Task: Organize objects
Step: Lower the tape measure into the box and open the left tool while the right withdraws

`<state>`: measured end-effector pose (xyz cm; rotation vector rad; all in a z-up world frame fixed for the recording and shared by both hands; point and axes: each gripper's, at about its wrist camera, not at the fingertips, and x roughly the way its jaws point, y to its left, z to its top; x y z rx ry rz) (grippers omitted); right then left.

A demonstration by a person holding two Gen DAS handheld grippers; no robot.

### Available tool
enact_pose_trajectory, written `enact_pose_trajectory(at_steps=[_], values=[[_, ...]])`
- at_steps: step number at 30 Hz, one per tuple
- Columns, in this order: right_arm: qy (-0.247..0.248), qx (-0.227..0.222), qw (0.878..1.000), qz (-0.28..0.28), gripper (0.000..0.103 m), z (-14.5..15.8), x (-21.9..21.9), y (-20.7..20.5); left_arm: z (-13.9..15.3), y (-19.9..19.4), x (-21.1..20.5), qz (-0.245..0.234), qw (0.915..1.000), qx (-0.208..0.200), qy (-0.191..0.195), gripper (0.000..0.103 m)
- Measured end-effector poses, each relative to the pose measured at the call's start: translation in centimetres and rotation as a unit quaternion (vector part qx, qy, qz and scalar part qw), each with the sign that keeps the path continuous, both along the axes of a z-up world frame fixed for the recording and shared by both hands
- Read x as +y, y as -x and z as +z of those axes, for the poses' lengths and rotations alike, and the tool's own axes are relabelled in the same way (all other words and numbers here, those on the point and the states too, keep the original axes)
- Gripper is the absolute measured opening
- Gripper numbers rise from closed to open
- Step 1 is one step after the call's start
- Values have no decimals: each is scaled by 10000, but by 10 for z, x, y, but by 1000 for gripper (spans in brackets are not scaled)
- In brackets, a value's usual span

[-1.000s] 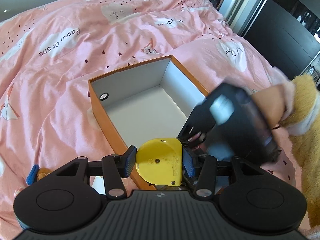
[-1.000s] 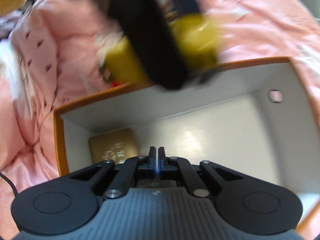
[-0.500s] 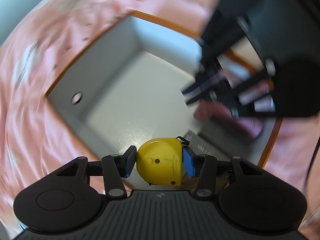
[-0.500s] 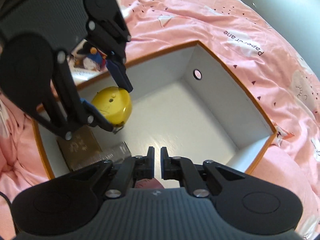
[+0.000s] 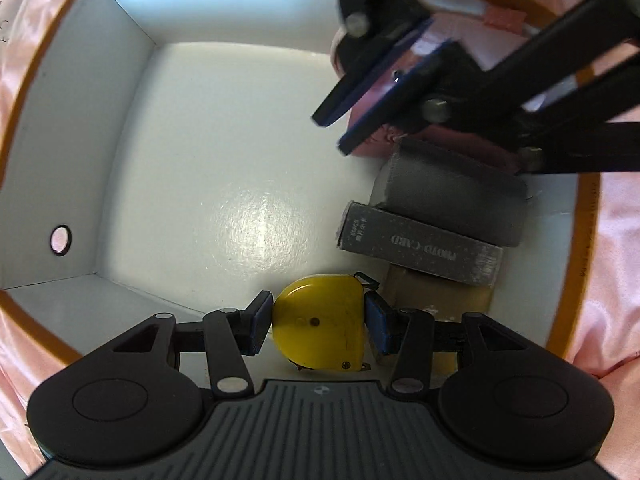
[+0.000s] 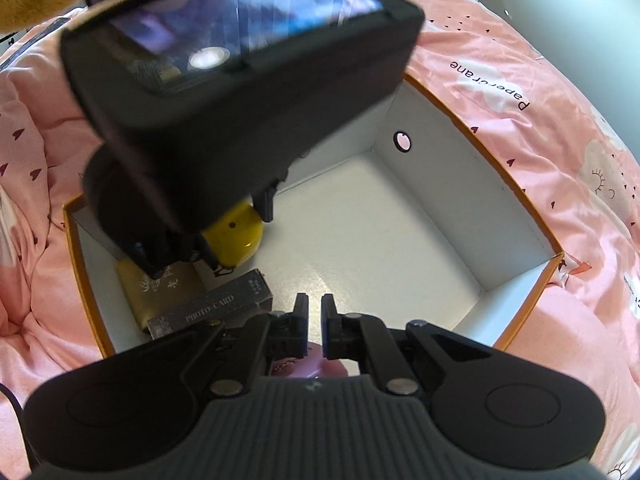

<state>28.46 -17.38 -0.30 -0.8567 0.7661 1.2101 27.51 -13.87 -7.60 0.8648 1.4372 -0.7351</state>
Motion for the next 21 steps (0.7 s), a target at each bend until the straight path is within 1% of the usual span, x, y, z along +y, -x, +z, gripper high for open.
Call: enact_pose_trajectory(at_steps=[5,8,10,16,19,21], values=[[24,-8,10000,-8,7,-3,2,0,-10,7,4,-29,9998,172,62,57],[39,-1,10000,4,7,-2,3,1,-11,13,6,-137,9998,124,112,58],[60,-13,10000,20,8,-2,5,3,-13,14,8,-76,9998,126,128,60],[66,-33,10000,19,8,2,9,5,-8,19,20,131,9991,100,378,61],[31,-12,10000,-16,8,6,11,7,11,24,31,381,9962,-43,776,61],[-27,-7,10000,-62,8,12,12,10,33,30,42,610,9909,-202,1186,61]])
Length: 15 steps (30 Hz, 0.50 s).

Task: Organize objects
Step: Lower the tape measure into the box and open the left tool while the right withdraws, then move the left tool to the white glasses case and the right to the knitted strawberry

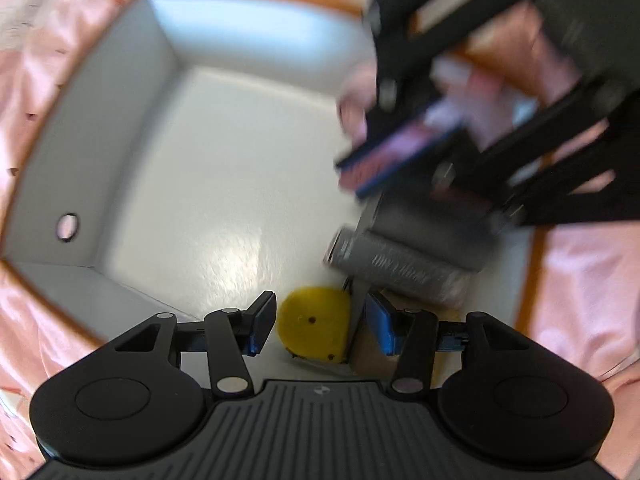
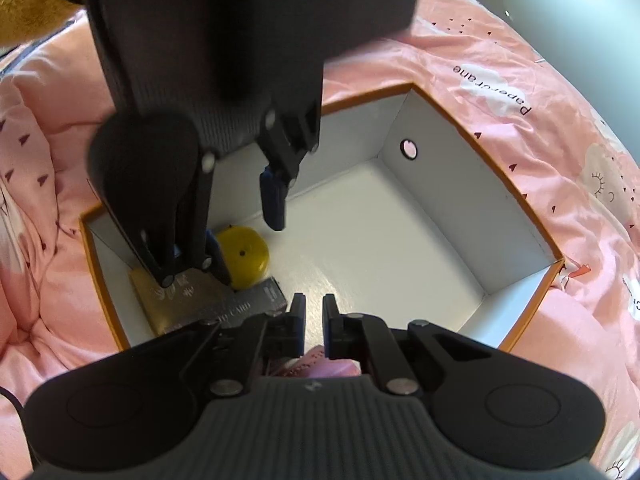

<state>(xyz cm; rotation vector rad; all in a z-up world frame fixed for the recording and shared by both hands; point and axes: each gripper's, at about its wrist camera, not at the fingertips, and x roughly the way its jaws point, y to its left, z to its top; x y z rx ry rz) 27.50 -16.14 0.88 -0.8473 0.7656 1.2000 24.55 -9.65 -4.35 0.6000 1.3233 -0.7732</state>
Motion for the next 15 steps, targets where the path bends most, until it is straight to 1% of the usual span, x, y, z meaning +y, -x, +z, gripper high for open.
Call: enact_pose_trajectory(at_steps=[1,3,4,6,8,9,11,12,14,15], values=[[-54,0,10000,-37,9,4,1,2,13,4,8,177,9995,-108,250,61],[-214,9,9996,-185,11,14,1,5,37,17,26,503,9954,-363,723,61],[-308,18,9991,-291,16,19,2,8,49,26,36,677,9918,-543,943,61],[-524,19,9976,-445,21,30,5,18,68,48,56,1049,9830,-853,1239,61],[-700,0,9961,-544,21,39,12,33,81,71,81,1465,9721,-1107,1462,61],[-782,-9,9952,-592,21,43,16,41,85,84,90,1656,9674,-1190,1500,61],[-935,32,9928,-749,21,49,24,58,87,113,105,2057,9579,-1386,1445,61],[-1002,98,9909,-891,22,50,29,65,94,118,96,2250,9532,-1474,1381,61],[-1131,170,9871,-1119,28,53,40,83,100,132,102,2630,9426,-1623,1263,61],[-1211,148,9853,-1200,31,53,44,93,107,128,101,2809,9369,-1701,1197,61]])
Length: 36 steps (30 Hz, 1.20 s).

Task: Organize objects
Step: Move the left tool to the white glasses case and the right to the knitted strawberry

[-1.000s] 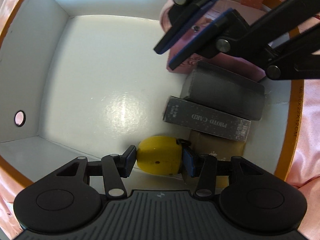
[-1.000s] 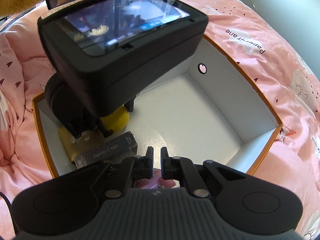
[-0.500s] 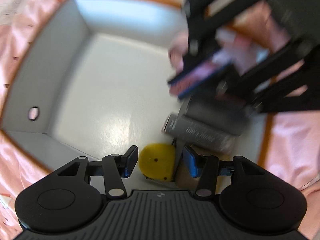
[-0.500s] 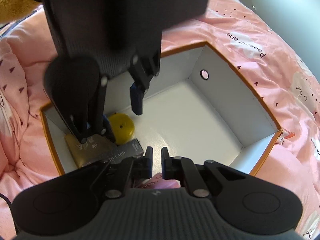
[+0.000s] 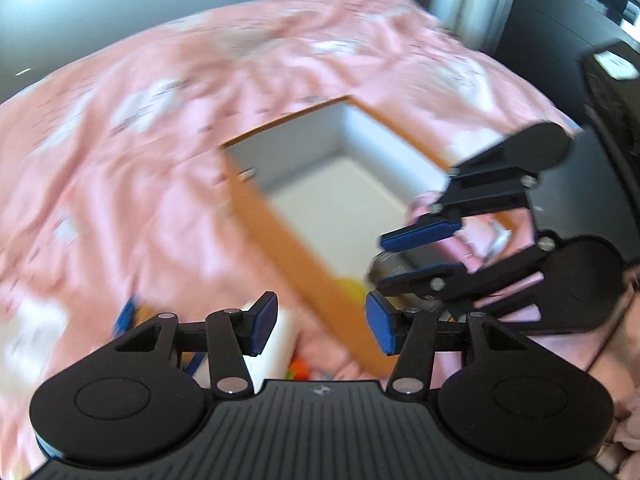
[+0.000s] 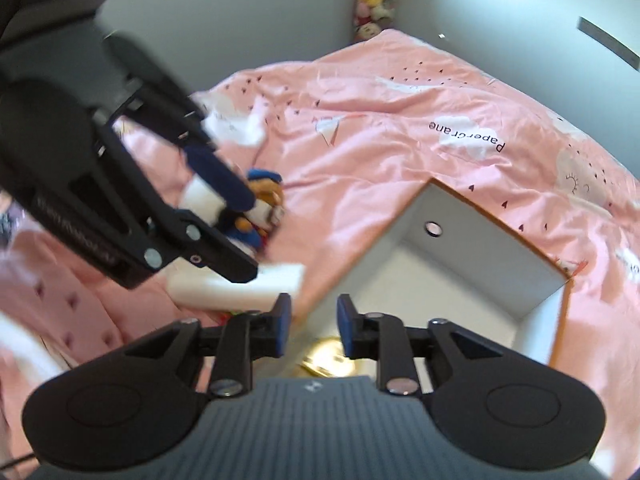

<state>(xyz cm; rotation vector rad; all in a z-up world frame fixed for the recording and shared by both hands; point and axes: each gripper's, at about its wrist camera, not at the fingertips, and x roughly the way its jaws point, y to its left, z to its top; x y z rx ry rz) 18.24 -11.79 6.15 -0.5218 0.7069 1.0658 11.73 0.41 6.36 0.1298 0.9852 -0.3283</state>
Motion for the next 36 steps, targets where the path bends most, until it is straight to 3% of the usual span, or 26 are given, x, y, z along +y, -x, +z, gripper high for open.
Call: enact_pose_trajectory(at_steps=[6,10,15,23,36], values=[[-234,147,9985,-478,31,-20,27,52,-4,8,29,854,9962,-36,-133,60],[-12,-148,9985,-523,31,-45,53,80,-32,26,40,1262,9917,104,-201,53],[445,-547,9946,-768,34,-84,73,87,-68,34,50,1868,9807,254,-523,53],[705,-754,9907,-887,37,-108,95,76,-86,30,62,1690,9846,129,-429,47],[1197,-653,9881,-708,41,-133,110,61,-101,5,77,1455,9876,584,-77,47]])
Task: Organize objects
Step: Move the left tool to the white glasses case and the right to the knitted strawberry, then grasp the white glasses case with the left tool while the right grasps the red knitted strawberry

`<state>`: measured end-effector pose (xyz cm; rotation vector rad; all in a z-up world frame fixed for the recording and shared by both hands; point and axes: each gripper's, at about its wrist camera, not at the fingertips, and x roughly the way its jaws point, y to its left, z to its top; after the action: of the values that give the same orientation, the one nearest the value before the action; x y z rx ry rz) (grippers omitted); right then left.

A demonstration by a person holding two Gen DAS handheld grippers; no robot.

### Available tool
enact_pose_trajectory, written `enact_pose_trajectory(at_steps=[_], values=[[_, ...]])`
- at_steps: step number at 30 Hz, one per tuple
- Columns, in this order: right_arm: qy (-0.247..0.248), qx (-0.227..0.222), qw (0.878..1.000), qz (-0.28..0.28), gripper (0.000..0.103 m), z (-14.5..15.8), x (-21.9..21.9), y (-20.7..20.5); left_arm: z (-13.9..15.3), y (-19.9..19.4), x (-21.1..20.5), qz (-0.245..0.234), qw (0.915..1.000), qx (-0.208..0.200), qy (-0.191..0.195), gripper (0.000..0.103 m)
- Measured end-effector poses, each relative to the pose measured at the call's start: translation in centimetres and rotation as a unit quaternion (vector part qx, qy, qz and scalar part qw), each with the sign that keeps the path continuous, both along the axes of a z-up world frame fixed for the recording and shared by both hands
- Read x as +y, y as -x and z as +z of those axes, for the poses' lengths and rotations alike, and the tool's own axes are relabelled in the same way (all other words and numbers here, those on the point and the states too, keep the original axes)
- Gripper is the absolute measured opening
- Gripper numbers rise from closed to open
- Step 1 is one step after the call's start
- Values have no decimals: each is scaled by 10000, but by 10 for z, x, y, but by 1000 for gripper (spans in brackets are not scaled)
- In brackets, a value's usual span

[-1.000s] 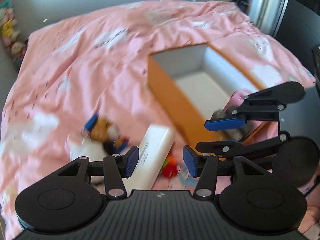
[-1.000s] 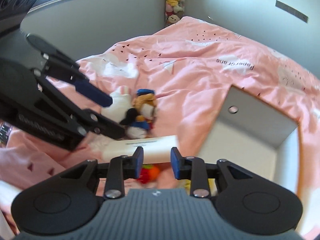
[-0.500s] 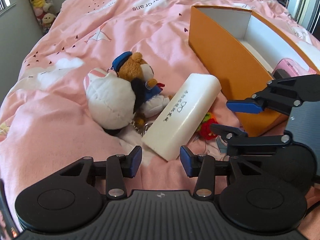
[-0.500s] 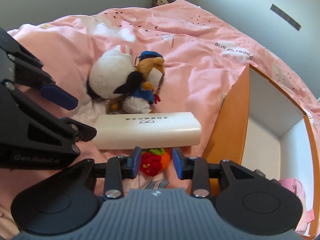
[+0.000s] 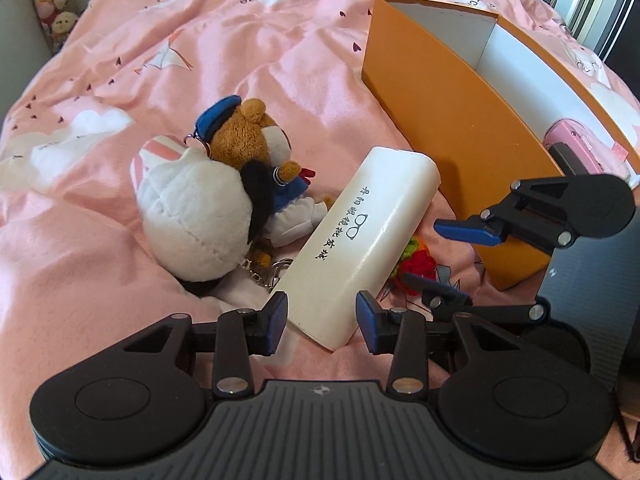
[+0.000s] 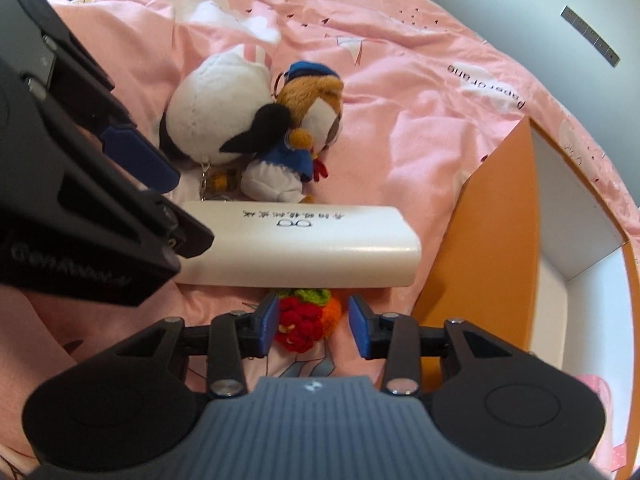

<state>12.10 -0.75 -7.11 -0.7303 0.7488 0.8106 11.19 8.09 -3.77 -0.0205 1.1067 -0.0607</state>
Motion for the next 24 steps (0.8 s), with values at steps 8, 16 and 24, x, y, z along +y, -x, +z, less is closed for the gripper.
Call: enact_pose_trajectory(at_steps=[8,16,24], values=[[95,313,9995,17,48,-18,7,-10,-6,-8,4,-108,9998,121,146,48],[70,282,9996,61,43,-20,3,-9,-7,-26,-3,-753,9968,247,-31,59],[182,99,9994,261,43,-23,-1,1,-18,-67,1,-1213,9881,740,597,68]])
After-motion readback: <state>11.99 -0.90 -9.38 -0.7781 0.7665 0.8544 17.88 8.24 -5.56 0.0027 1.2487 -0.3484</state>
